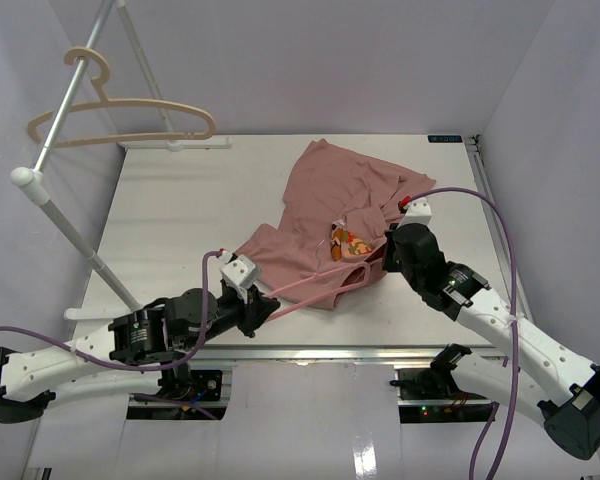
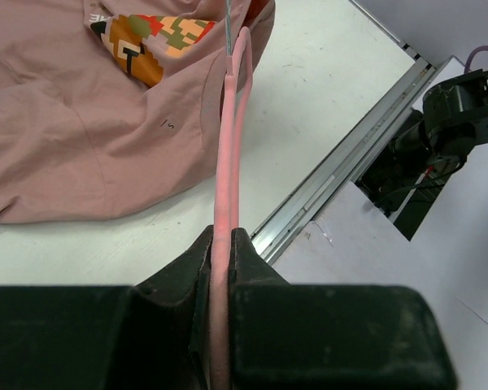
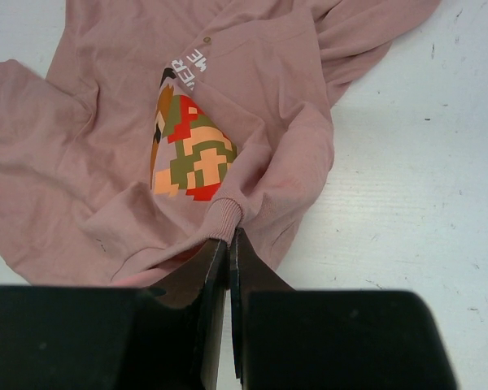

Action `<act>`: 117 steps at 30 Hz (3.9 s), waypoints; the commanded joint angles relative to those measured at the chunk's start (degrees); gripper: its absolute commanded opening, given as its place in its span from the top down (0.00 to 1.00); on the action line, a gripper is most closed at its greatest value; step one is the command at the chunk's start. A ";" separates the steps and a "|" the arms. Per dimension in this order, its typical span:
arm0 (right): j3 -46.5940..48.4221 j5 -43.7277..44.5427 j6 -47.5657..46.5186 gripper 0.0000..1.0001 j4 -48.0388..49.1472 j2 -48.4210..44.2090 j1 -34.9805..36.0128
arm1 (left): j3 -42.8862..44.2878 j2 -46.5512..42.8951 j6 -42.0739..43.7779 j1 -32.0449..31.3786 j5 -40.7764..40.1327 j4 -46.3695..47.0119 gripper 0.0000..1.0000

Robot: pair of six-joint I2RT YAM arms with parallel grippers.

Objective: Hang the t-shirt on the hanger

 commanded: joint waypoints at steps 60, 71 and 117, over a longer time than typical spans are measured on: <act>3.49 -7.07 -1.84 0.92 -1.67 -4.87 -0.77 | 0.05 -0.41 6.65 -0.10 -0.97 8.80 1.00; 7.27 -12.35 -4.41 0.92 -2.19 -3.79 -0.77 | -3.28 -1.44 10.01 -0.19 0.92 14.70 1.00; 22.04 -43.14 -11.41 0.92 -4.99 3.64 0.73 | -21.92 -10.27 20.31 -0.18 11.04 43.78 1.00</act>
